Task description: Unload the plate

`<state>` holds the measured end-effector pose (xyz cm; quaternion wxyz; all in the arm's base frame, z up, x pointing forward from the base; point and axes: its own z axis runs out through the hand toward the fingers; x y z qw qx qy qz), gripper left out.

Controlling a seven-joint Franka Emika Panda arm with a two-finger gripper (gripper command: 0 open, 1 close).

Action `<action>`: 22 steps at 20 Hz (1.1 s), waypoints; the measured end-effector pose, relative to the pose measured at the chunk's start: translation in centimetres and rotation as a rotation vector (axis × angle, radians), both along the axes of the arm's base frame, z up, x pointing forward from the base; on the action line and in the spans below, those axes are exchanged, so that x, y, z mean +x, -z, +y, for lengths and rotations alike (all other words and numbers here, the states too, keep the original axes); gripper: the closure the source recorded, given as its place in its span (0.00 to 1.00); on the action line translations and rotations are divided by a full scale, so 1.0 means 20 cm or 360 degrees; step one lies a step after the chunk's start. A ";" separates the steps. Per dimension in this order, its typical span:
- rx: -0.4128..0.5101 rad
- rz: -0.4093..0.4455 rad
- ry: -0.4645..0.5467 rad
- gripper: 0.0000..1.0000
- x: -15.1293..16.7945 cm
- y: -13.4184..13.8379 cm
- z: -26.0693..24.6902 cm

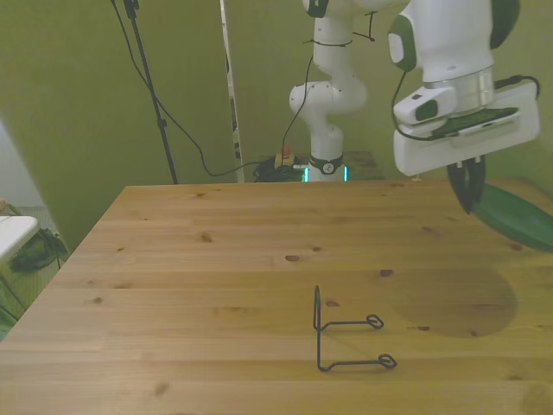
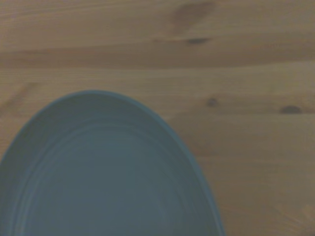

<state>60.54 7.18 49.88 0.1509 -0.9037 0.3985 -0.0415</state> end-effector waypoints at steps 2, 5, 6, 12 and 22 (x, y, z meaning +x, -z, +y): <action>-0.0008 0.0029 0.0089 1.00 -0.11 0.04 -0.17; -0.0007 0.0091 0.0193 1.00 -0.30 0.15 -0.40; -0.0010 0.0108 0.0219 1.00 -0.37 0.21 -0.46; -0.0032 0.0156 0.0300 1.00 -0.61 0.53 -0.70; 0.0002 0.0198 0.0303 0.00 -0.62 0.64 -0.77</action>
